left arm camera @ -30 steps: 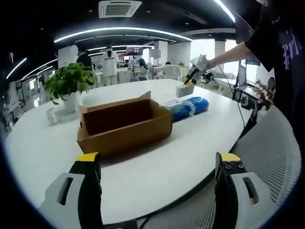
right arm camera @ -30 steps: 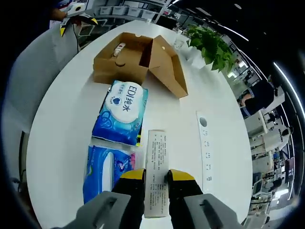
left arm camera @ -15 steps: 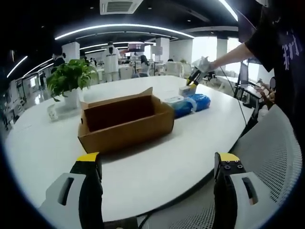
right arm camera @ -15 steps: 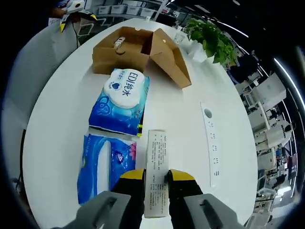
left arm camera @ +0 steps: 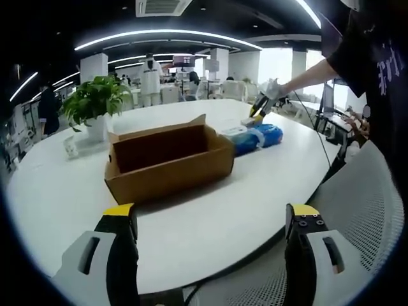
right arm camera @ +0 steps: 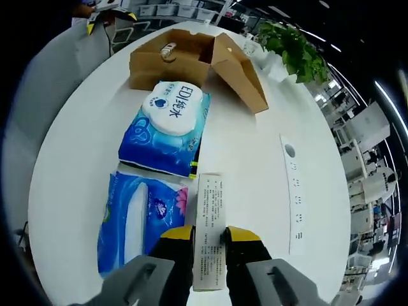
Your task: Operate the shoe box by opening the lid, removing the specified soft item, and placing it in the target area until the item is outside and the box remains undamaged.
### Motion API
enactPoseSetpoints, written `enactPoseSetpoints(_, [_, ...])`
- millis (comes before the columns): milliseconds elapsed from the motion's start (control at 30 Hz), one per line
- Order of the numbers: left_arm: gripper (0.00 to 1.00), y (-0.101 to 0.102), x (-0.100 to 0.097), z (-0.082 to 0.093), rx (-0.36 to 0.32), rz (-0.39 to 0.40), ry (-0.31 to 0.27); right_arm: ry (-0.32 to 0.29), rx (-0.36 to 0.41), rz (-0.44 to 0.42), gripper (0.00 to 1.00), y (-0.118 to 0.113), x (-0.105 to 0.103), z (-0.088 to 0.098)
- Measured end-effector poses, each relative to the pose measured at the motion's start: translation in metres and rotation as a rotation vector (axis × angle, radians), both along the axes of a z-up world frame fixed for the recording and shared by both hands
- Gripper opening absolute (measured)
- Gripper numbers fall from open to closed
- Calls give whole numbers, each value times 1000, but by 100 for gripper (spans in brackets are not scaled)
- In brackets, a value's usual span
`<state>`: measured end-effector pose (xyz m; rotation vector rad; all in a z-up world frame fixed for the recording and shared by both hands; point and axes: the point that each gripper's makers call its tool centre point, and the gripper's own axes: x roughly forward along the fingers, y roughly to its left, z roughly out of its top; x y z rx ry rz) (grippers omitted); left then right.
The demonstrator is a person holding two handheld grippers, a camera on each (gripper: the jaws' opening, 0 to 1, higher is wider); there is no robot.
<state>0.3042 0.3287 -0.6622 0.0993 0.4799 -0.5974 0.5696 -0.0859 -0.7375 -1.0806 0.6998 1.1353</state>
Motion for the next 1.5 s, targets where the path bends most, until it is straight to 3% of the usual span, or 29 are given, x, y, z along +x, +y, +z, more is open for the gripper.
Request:
enactPoseSetpoints(167, [95,0,-1,-1,-1,-1,8,11,-36,17,14,-5,-2,-6])
enactPoseSetpoints(833, [94,2,-1,-2,-12,4,5,47,-30,-62,14,-10,-2,-6])
enactPoseSetpoints(1500, [93,-1,0,0,-15,11,3,37,-52,-46,15,-10,5,-8])
